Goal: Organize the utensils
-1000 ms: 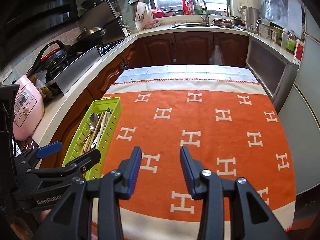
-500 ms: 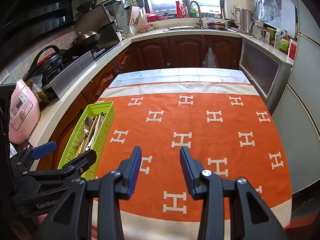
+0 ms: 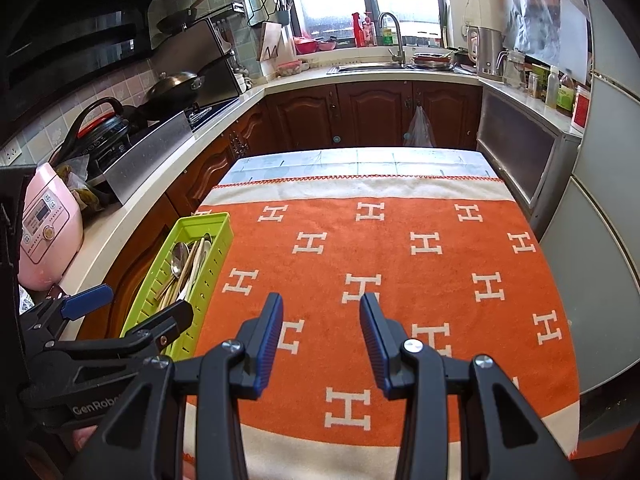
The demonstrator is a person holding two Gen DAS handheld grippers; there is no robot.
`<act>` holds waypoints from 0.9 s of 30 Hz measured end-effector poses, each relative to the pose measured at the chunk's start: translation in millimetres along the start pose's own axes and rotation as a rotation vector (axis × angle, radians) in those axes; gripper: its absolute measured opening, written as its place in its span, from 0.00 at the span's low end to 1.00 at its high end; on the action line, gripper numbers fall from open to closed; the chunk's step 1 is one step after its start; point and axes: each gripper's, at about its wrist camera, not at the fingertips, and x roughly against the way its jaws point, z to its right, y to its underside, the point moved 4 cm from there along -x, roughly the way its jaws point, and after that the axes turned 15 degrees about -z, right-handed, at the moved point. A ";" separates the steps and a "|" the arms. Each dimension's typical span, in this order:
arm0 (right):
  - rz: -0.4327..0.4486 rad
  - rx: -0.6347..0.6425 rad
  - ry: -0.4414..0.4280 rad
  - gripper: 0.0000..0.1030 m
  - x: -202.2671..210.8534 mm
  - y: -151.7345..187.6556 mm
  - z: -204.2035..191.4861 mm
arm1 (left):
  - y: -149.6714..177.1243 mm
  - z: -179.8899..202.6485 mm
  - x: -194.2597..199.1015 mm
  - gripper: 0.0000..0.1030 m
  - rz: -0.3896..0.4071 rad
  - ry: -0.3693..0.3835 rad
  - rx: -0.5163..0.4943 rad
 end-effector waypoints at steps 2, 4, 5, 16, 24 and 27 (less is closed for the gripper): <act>-0.001 -0.001 0.003 0.39 -0.3 0.7 -0.7 | 0.3 0.5 0.3 0.99 0.001 -0.001 0.001; 0.000 0.000 0.003 0.39 0.0 1.1 -0.5 | 0.5 0.3 0.4 0.99 0.001 -0.002 0.002; 0.000 0.001 0.003 0.39 -0.2 1.1 -0.4 | 0.5 0.3 0.5 0.99 0.002 -0.002 0.001; -0.014 -0.003 0.005 0.39 -1.6 2.2 -0.1 | 1.6 0.9 -1.7 0.99 -0.009 -0.005 0.006; -0.011 -0.003 0.000 0.39 -3.5 1.4 -1.7 | 0.8 0.2 -4.6 0.99 -0.009 -0.011 0.012; -0.017 -0.005 -0.001 0.39 -4.8 1.4 -1.9 | 0.4 0.1 -6.2 0.99 -0.012 -0.013 0.012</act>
